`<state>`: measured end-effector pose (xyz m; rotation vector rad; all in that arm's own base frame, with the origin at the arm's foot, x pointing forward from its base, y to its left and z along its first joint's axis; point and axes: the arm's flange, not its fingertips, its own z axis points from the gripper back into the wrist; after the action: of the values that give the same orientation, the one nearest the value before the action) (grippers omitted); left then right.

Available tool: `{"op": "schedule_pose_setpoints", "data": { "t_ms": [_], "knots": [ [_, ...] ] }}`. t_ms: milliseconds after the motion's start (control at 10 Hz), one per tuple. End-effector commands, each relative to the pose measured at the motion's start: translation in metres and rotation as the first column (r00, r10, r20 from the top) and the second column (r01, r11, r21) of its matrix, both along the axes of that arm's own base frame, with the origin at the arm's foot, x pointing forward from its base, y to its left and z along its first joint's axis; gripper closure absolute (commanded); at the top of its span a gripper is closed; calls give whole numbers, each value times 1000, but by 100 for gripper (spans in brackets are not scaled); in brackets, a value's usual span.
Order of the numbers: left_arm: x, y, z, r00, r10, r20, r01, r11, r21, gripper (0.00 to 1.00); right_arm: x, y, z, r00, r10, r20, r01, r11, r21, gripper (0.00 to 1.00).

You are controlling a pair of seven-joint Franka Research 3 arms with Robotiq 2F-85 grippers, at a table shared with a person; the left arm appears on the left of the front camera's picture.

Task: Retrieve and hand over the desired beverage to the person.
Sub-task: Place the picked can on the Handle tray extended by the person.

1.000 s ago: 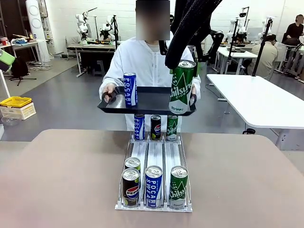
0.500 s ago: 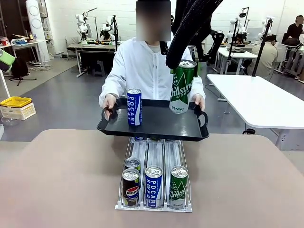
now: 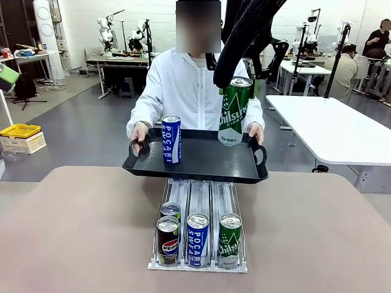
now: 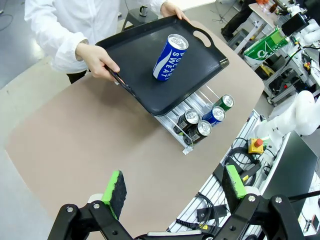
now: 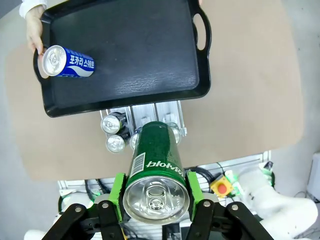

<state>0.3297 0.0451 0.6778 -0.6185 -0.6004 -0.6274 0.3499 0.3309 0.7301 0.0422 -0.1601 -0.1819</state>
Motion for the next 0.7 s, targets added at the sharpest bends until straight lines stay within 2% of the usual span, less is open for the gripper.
{"op": "schedule_pose_setpoints", "data": {
  "t_ms": [0,300,400,500,600],
  "knots": [
    [0,1,0,1000,-9,11,9,1000,-1,0,-3,-3,2,1000,-13,15,13,1000,-11,100],
    [0,1,0,1000,-9,11,9,1000,-1,0,-3,-3,2,1000,-13,15,13,1000,-11,100],
    [0,1,0,1000,-9,11,9,1000,-1,0,0,0,0,1000,0,0,0,1000,0,42],
    [0,1,0,1000,-9,11,9,1000,-1,0,8,0,-1,999,18,-49,-19,1000,-10,42],
    [0,1,0,1000,-9,11,9,1000,-1,0,41,-4,7,992,-24,-124,27,999,28,42]
  ]
}}
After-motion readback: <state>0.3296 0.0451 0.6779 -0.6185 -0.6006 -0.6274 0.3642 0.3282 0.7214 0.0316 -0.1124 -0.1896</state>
